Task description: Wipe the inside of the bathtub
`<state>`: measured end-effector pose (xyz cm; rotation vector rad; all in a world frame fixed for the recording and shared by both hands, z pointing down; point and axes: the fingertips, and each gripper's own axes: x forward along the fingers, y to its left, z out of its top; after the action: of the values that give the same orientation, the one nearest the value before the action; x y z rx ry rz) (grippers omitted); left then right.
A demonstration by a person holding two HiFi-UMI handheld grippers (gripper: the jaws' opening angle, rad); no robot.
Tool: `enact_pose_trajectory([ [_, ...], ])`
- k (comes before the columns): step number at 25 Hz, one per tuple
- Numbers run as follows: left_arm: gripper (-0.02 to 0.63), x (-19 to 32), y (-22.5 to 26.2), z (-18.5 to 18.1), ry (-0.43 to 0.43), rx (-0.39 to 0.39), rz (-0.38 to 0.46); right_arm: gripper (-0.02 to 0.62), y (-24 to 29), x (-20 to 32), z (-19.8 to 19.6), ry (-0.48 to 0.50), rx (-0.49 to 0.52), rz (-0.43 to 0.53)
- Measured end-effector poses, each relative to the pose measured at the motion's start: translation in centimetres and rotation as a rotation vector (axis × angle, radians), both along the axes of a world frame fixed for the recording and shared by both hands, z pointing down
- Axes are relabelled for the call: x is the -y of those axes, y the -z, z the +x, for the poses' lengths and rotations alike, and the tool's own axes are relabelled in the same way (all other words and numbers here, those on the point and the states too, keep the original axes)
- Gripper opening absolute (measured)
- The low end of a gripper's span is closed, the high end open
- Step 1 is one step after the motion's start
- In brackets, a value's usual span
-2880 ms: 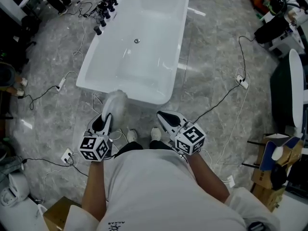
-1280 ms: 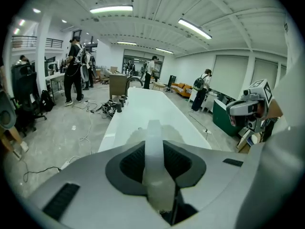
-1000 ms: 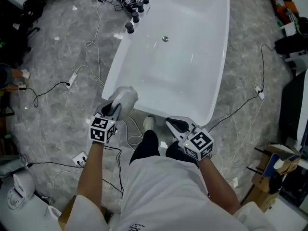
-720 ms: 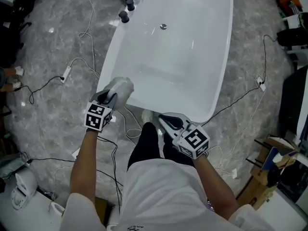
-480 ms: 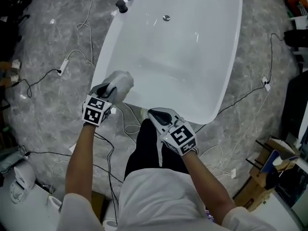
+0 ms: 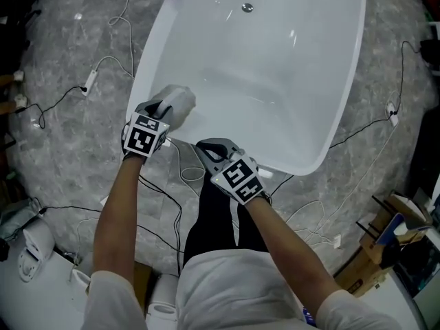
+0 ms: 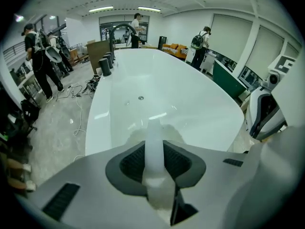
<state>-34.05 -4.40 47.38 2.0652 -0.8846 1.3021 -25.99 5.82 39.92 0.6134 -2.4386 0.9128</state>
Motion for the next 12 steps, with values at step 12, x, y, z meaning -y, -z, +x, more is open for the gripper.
enact_pose_trajectory([
  [12, 0.103, -0.2, -4.7, -2.2, -0.128, 0.188, -0.192, 0.02, -1.5, -0.1, -0.8, -0.018, 0.014, -0.043],
])
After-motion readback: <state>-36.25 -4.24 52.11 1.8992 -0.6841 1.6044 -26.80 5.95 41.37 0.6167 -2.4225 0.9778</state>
